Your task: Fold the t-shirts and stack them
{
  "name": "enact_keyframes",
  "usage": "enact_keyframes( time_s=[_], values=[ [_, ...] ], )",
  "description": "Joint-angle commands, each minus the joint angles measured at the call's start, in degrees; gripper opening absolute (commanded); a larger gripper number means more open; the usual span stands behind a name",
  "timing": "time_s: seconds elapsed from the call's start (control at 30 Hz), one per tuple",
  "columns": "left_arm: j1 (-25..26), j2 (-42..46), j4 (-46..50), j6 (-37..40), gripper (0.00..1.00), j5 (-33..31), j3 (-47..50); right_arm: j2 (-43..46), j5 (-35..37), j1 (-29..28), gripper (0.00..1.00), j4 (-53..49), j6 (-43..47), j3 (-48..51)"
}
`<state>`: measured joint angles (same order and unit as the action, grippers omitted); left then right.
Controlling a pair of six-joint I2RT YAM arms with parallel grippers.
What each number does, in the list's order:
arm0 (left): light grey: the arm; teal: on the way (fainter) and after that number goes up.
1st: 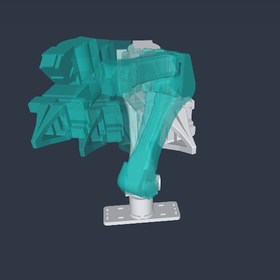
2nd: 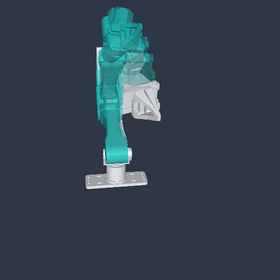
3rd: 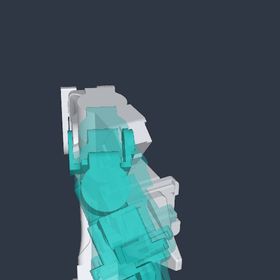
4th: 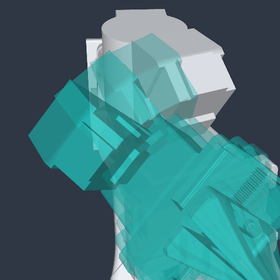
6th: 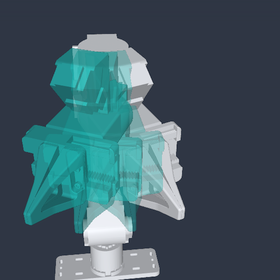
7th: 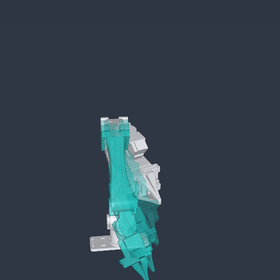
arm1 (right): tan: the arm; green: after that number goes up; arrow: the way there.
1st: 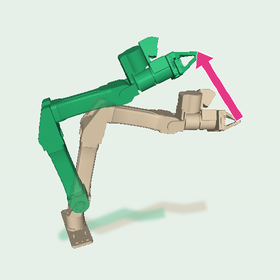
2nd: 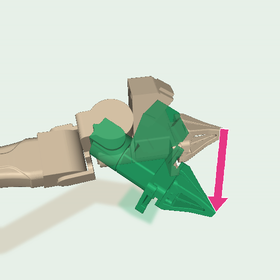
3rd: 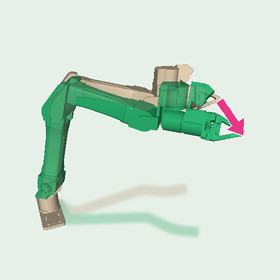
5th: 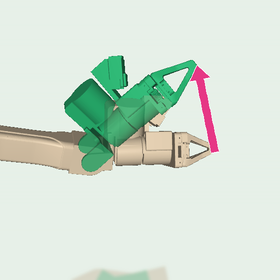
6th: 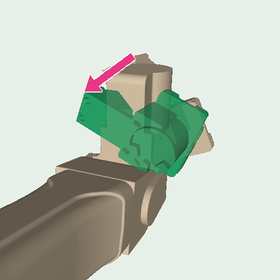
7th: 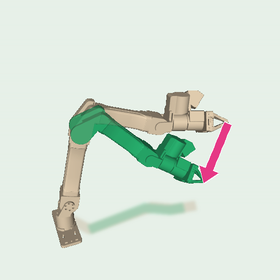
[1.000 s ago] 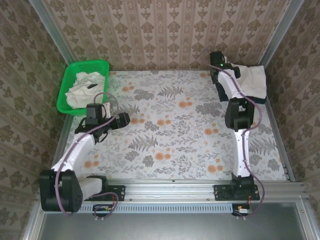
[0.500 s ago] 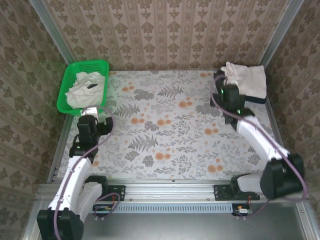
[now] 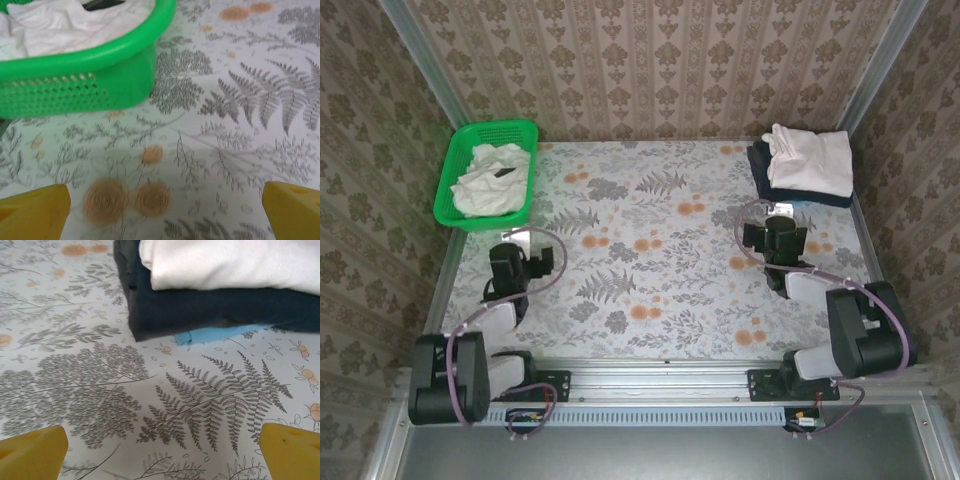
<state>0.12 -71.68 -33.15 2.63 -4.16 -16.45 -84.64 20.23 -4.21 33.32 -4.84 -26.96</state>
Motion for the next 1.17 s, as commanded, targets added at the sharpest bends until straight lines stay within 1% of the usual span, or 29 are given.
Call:
enact_keyframes(
  time_s=[0.0,0.03,0.07,0.1,0.17,0.2,0.23,0.27,0.3,0.33,0.37,0.4,0.43,0.47,0.5,0.53,0.57,1.13],
  values=[
    [-0.7,-3.7,-7.7,-2.0,1.0,-1.3,-3.8,-0.9,-2.3,0.5,1.0,10.0,0.9,0.8],
    [-0.7,-4.8,-9.5,-2.4,1.0,-0.9,-3.8,-0.5,-2.3,0.5,1.0,8.2,0.5,0.6],
    [-0.7,-6.8,-13.4,-3.3,1.0,0.0,-3.0,-0.9,-2.2,0.4,1.0,8.9,0.9,0.6],
    [-0.5,-9.5,-17.7,-2.5,1.0,0.7,-1.9,-0.7,-2.2,0.3,1.0,8.2,0.7,0.3],
    [0.0,-18.4,-32.0,-0.7,1.0,0.8,0.7,-0.8,-2.2,0.3,1.0,8.4,0.9,0.4],
    [0.6,-18.1,-34.2,0.0,1.0,0.5,1.2,-0.8,-2.1,0.3,1.0,8.5,1.0,0.4],
    [1.2,-15.3,-28.8,-0.5,1.0,0.5,0.9,-0.8,-2.1,0.2,1.0,8.6,1.0,0.4],
    [1.2,-15.8,-26.9,-0.5,1.0,0.2,0.0,-0.9,-2.1,0.2,1.0,8.6,1.0,0.4],
    [1.1,-17.1,-28.0,0.1,1.0,-0.7,-1.1,-1.0,-2.5,0.2,1.0,8.8,1.3,0.5],
    [1.2,-16.8,-25.2,-0.4,1.0,-1.3,-2.1,-1.0,-3.5,0.2,1.0,9.8,1.6,1.0],
    [1.2,-15.9,-21.7,-1.2,1.0,-1.5,-3.1,-1.3,-6.4,0.7,1.0,12.2,1.7,2.4],
    [1.2,-16.3,-22.2,-0.9,1.0,-2.0,-3.5,-3.7,-8.9,1.6,1.0,19.1,1.9,4.7],
    [1.1,-16.7,-22.1,-1.2,1.0,-2.8,-3.8,-4.7,-7.2,1.3,1.0,24.7,2.0,6.6],
    [1.2,-16.3,-20.2,-1.9,1.0,-3.4,-4.3,-2.3,-7.0,1.5,1.0,18.8,1.0,6.1],
    [1.2,-16.4,-19.5,-2.2,1.0,-4.4,-4.9,-2.8,-6.5,1.6,1.0,17.9,0.8,5.2],
    [1.4,-16.6,-19.9,-1.9,1.0,-4.7,-4.9,-3.9,-5.3,1.3,1.0,19.8,1.2,4.9],
    [1.4,-16.5,-19.6,-2.0,1.0,-4.7,-5.0,-2.9,-4.6,0.9,1.0,18.4,1.0,5.3],
    [1.4,-16.5,-19.2,-2.0,1.0,-4.8,-5.0,-3.0,-4.9,1.0,1.0,18.5,1.1,5.1]
  ],
)
